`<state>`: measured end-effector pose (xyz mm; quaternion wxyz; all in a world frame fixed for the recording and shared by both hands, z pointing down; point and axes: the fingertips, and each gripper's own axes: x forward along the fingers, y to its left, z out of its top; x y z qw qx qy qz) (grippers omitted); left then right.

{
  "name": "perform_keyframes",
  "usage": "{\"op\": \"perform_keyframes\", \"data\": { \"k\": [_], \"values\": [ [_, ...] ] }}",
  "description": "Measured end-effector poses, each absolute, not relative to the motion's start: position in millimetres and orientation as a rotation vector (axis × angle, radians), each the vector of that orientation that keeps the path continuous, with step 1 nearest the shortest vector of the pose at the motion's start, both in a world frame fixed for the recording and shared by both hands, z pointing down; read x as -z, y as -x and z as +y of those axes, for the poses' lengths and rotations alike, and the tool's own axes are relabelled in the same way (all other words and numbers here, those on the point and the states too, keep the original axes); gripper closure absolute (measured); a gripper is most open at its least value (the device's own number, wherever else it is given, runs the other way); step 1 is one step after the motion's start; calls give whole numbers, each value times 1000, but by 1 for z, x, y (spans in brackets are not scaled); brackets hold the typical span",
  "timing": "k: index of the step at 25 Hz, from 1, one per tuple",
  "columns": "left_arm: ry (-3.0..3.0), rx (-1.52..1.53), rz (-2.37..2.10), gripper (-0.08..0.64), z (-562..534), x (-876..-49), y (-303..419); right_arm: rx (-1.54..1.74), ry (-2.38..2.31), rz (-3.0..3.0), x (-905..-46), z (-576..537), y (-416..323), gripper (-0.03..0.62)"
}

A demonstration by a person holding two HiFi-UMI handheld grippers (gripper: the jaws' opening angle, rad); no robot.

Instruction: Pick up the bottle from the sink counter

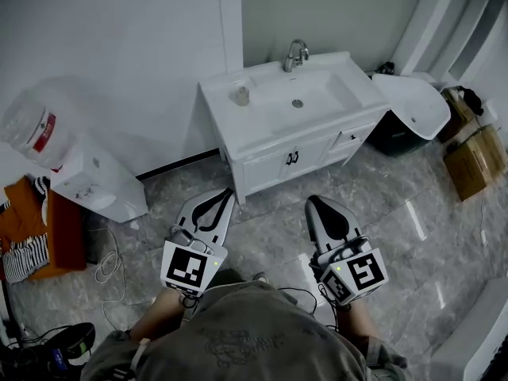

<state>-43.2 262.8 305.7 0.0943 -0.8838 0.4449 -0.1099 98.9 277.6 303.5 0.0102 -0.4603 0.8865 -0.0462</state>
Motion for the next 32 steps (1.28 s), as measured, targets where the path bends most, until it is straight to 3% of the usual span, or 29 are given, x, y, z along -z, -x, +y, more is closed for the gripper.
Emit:
{"op": "perform_keyframes", "data": {
  "k": [17, 32],
  "values": [
    [2595, 325, 1330, 541, 252, -317, 21, 123, 1452, 2755, -322, 264, -126, 561],
    [2598, 325, 1315, 541, 178, -328, 29, 156, 1493, 2763, -337, 193, -127, 561]
  ]
}}
